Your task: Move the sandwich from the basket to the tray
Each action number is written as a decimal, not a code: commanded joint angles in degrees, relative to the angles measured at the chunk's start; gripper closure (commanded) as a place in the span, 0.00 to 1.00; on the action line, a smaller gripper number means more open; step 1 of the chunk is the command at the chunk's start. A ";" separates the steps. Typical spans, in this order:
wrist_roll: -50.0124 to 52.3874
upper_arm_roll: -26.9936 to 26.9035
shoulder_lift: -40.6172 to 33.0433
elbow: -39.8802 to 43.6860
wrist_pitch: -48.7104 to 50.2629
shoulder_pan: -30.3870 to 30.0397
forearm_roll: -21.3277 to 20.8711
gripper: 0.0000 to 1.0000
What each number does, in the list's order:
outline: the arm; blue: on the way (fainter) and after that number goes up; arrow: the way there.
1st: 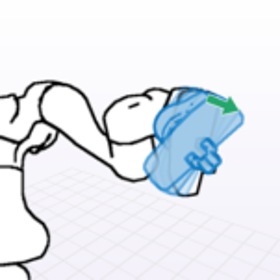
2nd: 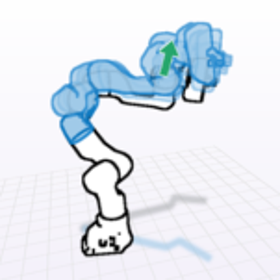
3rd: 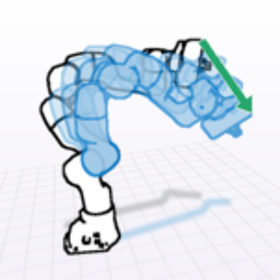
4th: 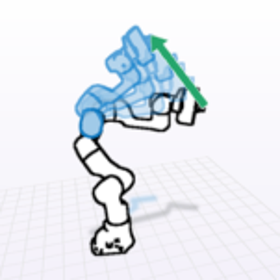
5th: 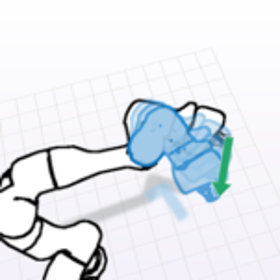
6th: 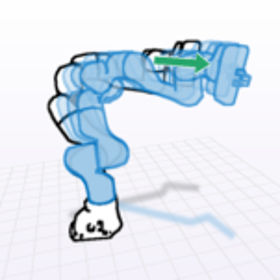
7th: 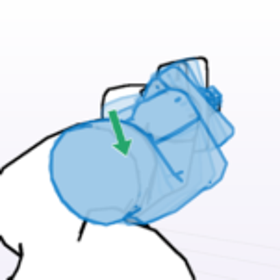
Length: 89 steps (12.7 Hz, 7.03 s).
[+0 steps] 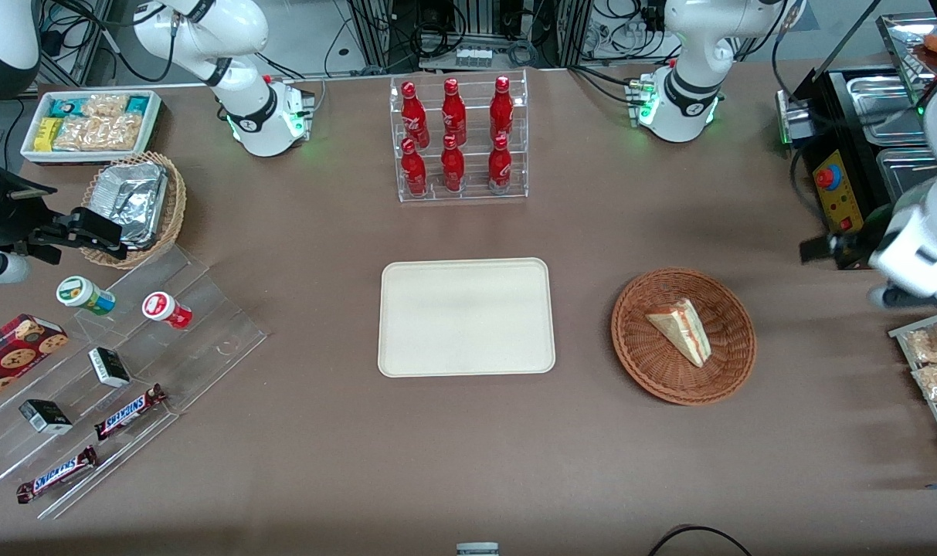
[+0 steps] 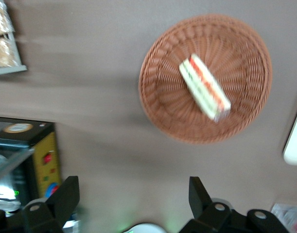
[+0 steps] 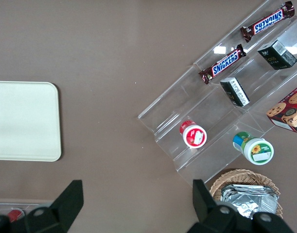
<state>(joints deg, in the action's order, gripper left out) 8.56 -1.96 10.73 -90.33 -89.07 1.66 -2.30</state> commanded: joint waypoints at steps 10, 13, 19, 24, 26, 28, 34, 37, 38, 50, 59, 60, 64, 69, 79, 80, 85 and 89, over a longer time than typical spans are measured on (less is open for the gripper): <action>34.75 0.29 2.53 -21.80 -30.96 9.06 2.12 0.01; 35.82 0.29 3.77 -24.18 -35.46 9.50 2.12 0.01; 39.95 0.29 4.91 -29.72 -43.11 10.47 2.03 0.01; 43.47 1.43 5.87 -33.33 -50.24 10.56 1.95 0.01; 43.64 1.61 6.58 -33.51 -50.24 10.56 1.77 0.08; 44.69 1.61 6.67 -32.98 -50.24 10.56 1.68 0.68; 45.40 2.22 5.09 -25.54 -41.24 10.56 1.68 1.00; 45.40 5.20 5.18 -13.59 -22.95 10.47 1.51 1.00; 45.66 6.78 5.17 -11.03 -20.03 10.56 1.59 1.00; 48.83 22.35 21.25 0.50 -25.54 21.26 -8.42 1.00; 49.09 22.26 28.20 0.95 -34.50 27.60 -11.33 1.00; 49.00 22.26 28.55 0.95 -34.94 27.61 -11.33 1.00; 49.62 22.26 29.69 1.12 -36.61 27.70 -11.41 0.98; 49.00 22.26 29.17 1.38 -37.32 27.52 -11.59 0.00; 48.65 21.74 13.19 5.52 -13.78 22.16 -7.72 0.00; 48.48 21.56 11.69 5.52 -10.89 20.59 -7.63 0.00; 40.33 21.56 6.33 5.52 -1.21 12.16 -7.63 0.00; 26.79 21.56 2.02 5.25 4.25 3.37 -5.88 0.00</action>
<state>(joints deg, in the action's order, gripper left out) 40.23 19.15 15.68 -83.79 -86.58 8.65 -9.76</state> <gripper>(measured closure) 0.000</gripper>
